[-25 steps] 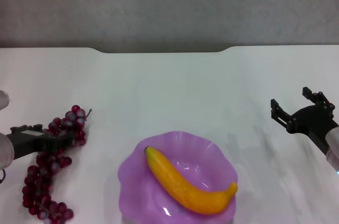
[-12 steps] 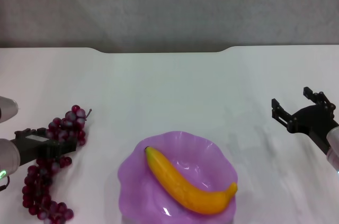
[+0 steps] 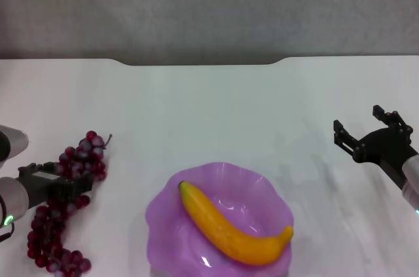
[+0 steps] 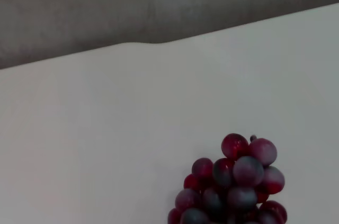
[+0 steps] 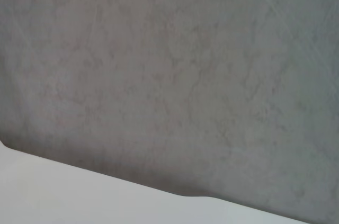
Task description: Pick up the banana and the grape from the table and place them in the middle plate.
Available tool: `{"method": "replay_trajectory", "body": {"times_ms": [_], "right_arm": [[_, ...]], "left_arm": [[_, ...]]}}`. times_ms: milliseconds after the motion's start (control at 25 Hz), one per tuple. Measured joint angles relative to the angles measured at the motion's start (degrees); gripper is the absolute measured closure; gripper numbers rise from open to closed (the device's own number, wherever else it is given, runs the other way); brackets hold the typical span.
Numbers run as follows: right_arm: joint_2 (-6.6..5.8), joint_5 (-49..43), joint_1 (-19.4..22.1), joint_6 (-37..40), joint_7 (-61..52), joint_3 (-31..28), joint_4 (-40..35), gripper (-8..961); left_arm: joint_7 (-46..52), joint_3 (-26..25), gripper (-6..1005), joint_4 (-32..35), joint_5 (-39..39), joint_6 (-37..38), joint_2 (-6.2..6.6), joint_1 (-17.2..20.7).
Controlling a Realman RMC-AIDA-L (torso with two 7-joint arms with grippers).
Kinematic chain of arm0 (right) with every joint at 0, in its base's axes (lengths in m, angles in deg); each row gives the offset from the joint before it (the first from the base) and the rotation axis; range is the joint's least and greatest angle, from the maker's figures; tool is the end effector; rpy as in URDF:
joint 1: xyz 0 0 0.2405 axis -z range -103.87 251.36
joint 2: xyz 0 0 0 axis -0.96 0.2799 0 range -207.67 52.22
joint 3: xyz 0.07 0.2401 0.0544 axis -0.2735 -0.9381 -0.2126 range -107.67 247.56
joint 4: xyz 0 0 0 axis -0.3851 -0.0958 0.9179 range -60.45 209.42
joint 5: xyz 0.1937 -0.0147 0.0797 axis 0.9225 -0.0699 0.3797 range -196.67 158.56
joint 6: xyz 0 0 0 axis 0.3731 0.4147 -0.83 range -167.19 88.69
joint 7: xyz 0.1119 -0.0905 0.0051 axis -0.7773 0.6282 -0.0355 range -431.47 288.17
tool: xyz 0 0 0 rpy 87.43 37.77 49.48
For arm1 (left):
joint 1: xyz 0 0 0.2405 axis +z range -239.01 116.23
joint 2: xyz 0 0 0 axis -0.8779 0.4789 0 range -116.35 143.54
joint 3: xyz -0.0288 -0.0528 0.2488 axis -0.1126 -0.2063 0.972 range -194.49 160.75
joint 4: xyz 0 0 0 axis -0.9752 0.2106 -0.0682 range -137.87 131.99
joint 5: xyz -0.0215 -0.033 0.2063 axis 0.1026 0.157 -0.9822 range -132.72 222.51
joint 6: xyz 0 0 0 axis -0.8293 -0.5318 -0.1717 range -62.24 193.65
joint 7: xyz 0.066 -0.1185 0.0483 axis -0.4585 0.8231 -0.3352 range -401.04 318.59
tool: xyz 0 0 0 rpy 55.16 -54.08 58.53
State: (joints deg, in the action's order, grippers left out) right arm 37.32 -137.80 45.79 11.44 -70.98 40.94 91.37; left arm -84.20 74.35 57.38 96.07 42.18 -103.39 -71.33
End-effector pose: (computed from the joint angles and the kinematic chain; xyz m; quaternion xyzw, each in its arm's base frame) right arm 0.3237 0.3447 -0.0503 -0.7887 0.2197 0.1866 0.5430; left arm -0.3301 0.3405 -0.0118 -0.8011 -0.3943 -0.0161 0.4500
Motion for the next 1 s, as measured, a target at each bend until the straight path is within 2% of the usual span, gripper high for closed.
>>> {"method": "replay_trajectory", "body": {"times_ms": [680,920,1000], "right_arm": [[0.00,0.0,0.0,0.0,0.0,-0.1,0.0,75],[0.00,0.0,0.0,0.0,0.0,-0.1,0.0,75],[0.00,0.0,0.0,0.1,0.0,-0.1,0.0,75]], "left_arm": [[-0.1,0.4,150,-3.7,-0.1,4.6,0.00,-0.6],[0.1,1.1,164,-7.4,-0.1,6.4,0.00,-2.6],[0.1,1.0,212,-8.8,0.4,6.6,0.00,-3.5]]}}
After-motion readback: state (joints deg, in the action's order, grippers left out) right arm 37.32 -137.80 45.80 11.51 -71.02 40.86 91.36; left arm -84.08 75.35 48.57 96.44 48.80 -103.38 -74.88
